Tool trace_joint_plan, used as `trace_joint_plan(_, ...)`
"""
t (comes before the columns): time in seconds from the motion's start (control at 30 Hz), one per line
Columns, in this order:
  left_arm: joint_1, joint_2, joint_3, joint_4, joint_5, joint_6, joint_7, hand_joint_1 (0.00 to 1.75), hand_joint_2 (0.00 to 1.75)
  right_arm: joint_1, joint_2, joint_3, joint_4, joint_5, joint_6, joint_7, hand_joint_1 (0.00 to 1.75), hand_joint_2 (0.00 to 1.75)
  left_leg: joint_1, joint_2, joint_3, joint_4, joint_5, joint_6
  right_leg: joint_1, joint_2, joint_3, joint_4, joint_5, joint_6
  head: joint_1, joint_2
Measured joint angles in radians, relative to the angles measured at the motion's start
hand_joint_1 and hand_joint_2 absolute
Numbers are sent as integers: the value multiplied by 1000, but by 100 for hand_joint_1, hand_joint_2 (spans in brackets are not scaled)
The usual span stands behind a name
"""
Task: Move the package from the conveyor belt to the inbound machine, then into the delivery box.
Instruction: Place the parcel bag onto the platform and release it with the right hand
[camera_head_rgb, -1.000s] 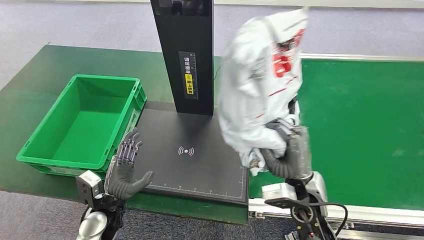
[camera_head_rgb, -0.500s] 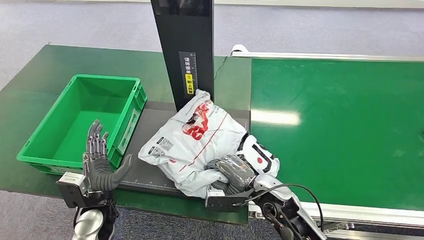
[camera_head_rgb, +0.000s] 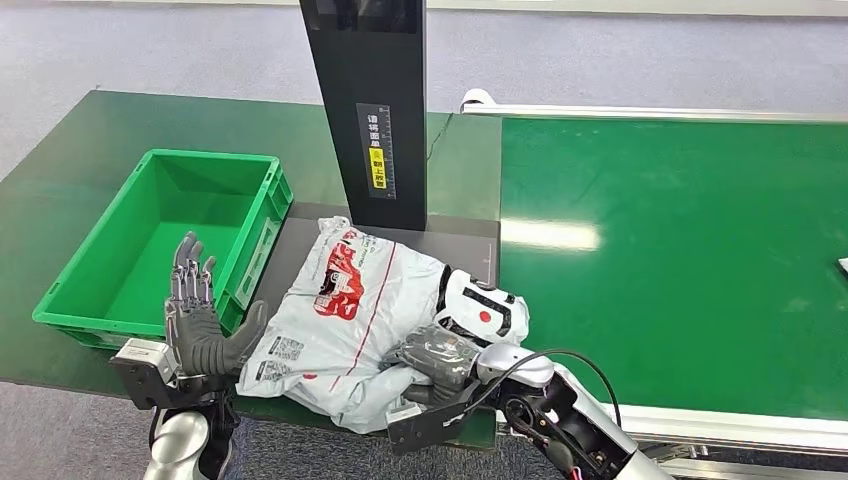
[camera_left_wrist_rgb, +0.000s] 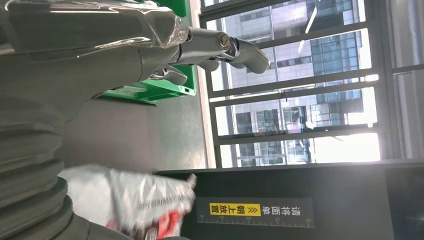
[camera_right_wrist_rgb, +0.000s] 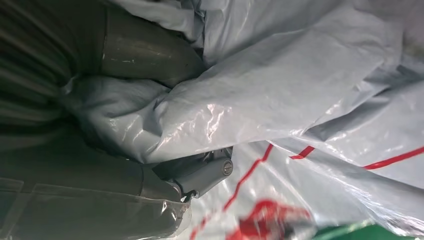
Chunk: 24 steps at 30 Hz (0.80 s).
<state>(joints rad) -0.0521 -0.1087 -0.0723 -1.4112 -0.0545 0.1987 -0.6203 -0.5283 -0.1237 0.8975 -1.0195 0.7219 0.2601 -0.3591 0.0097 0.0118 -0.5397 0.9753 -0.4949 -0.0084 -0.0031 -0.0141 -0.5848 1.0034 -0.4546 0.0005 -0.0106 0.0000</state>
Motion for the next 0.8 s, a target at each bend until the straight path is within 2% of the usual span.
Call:
trace_joint_plan(0.07, 5, 0, 0, -1, 2, 3, 0, 0, 175, -25, 12, 18, 18, 24, -74, 28, 104, 175, 0, 0, 0, 0, 0, 0, 0, 0, 0, 0, 0, 0, 0, 0)
trace_joint_plan(0.13, 14, 0, 0, -6, 8, -4, 0, 0, 175, -43, 25, 30, 40, 55, -150, 53, 23, 175, 0, 0, 0, 0, 0, 0, 0, 0, 0, 0, 0, 0, 0, 0)
trace_joint_plan(0.2, 24, 0, 1, -13, 14, -17, -1, 0, 175, -55, 39, 36, 61, 85, -217, 72, 0, 175, 0, 0, 0, 0, 0, 0, 0, 0, 0, 0, 0, 0, 0, 0)
trace_joint_plan(0.4, 37, 0, 1, -21, 13, -32, -6, 0, 175, -67, 66, 39, 116, 168, -361, 107, 0, 175, 0, -1, 0, 0, 0, 0, 0, 0, 0, 0, 0, 0, 0, 0)
trace_joint_plan(0.6, 38, 0, 1, -23, 13, -46, -9, 0, 175, -66, 91, -12, 150, 166, -480, 71, 0, 175, 0, 0, 0, 0, 0, 0, 0, 0, 0, 0, 0, 0, 0, 0)
trace_joint_plan(0.7, 38, 0, 1, -23, 14, -50, -12, 0, 175, -61, 101, -46, 160, 149, -502, 49, 0, 175, 0, 0, 0, 0, 0, 0, 0, 0, 0, 0, 0, 0, 0, 0)
trace_joint_plan(0.8, 37, 0, 0, -23, 15, -56, -15, 0, 175, -39, 111, -90, 161, 72, -486, -20, 0, 175, 0, -1, 0, 0, 0, 0, 0, 0, 0, 0, 0, 0, 0, 0)
